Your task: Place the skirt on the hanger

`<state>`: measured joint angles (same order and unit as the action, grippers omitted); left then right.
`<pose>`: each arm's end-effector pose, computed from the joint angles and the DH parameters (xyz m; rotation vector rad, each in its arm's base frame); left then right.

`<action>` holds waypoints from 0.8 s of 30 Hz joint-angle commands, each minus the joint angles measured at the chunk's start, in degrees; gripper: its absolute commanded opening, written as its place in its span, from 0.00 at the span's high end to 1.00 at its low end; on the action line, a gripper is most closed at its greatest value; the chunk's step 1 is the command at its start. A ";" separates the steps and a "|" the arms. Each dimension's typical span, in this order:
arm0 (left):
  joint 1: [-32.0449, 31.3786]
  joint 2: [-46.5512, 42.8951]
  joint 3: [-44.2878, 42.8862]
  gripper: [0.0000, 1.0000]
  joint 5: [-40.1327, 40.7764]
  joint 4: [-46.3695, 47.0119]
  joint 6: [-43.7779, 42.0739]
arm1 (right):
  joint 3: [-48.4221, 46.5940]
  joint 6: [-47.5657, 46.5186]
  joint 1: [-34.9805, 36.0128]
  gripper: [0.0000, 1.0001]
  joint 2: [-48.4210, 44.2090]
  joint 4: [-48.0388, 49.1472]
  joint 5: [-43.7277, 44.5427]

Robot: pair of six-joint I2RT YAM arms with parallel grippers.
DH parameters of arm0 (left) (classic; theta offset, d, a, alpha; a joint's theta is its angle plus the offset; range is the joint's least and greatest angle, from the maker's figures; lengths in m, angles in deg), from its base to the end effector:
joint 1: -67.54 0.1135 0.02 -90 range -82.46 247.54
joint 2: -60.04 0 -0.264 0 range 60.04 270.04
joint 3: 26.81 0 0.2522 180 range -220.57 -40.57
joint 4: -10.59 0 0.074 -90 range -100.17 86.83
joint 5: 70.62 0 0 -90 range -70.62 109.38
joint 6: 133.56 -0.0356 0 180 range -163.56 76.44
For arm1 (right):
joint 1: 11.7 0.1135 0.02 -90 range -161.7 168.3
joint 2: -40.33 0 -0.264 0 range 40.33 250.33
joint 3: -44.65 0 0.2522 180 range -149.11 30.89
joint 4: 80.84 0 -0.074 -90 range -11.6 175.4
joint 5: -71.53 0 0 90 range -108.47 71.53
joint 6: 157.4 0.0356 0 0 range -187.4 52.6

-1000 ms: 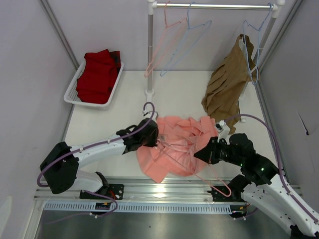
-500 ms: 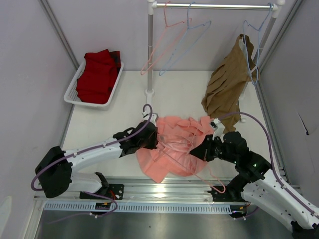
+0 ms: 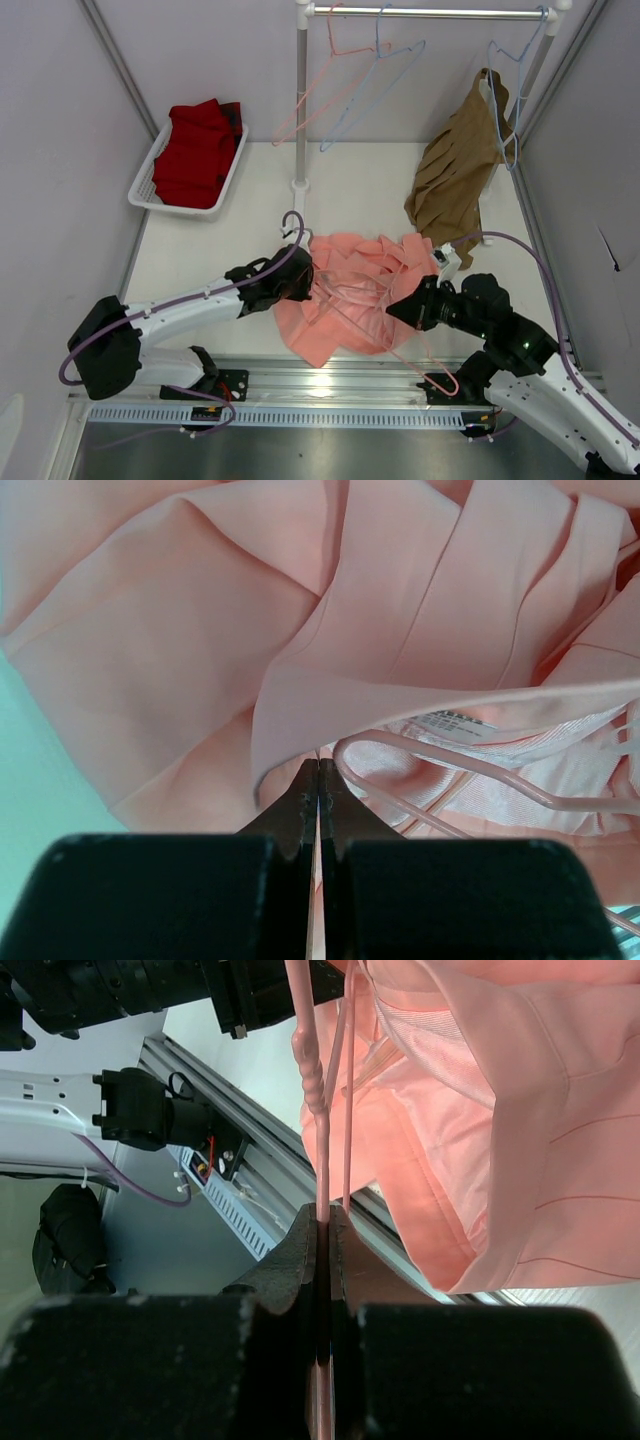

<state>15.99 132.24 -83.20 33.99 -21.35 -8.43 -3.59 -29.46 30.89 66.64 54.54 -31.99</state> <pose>0.1655 -0.1940 0.2159 0.2257 2.3989 -0.4138 0.0809 0.0856 0.2828 -0.2549 2.1258 1.1115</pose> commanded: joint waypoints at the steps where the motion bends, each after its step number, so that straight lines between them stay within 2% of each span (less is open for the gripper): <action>1: -0.57 -2.77 0.54 1.00 1.65 0.24 1.16 | -0.33 0.83 0.30 1.00 -0.64 0.00 -0.46; 16: -1.36 -2.24 0.62 1.00 0.51 1.82 0.64 | 2.66 1.88 0.39 1.00 0.33 4.39 -3.01; 24: -2.33 -2.42 -0.34 1.00 -0.99 2.27 -0.68 | 5.03 2.15 0.39 1.00 1.03 10.89 -5.81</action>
<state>14.33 130.56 -82.65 33.71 -21.15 -8.60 0.89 -28.00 30.91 67.38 59.22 -35.59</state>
